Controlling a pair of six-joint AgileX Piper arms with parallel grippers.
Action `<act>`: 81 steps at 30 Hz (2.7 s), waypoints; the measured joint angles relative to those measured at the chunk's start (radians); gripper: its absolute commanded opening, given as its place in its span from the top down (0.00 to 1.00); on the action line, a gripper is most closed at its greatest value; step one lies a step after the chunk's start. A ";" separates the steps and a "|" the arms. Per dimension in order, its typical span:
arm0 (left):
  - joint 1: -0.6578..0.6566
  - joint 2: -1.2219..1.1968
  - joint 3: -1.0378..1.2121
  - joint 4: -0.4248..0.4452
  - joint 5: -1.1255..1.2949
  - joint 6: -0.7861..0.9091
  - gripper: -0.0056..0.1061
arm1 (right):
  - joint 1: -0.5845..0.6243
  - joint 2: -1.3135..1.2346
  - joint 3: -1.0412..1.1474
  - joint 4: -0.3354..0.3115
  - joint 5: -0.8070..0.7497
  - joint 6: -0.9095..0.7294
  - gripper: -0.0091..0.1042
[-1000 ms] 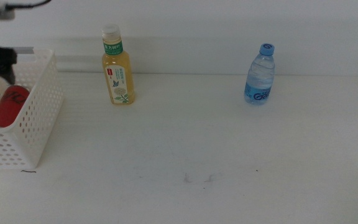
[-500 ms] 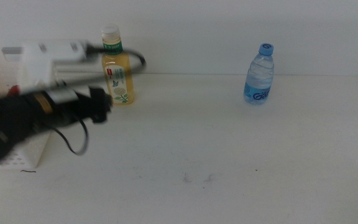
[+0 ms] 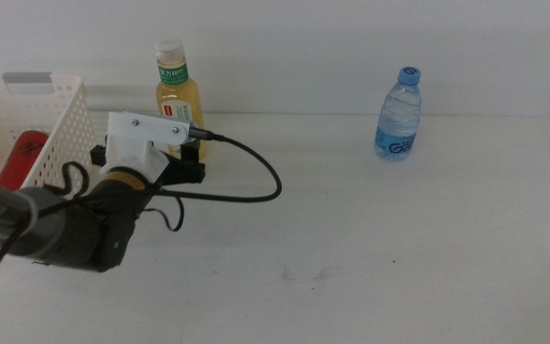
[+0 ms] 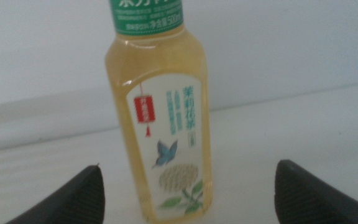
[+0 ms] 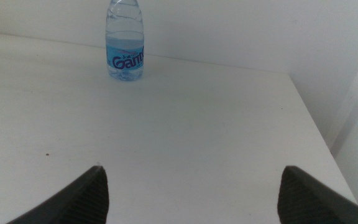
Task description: Use arms to grab the bottles and put them into the dustbin to the left of the table.
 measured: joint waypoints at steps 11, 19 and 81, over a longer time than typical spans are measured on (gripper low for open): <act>0.000 0.093 -0.133 -0.080 0.067 -0.004 0.11 | 0.000 0.000 0.000 0.000 0.000 0.000 0.24; 0.000 0.131 -0.178 -0.108 0.080 -0.004 0.11 | 0.000 0.000 0.000 0.000 0.000 0.000 0.24; 0.496 -0.210 -0.807 0.148 2.080 0.104 0.97 | 0.000 0.000 0.000 0.000 0.000 0.000 0.24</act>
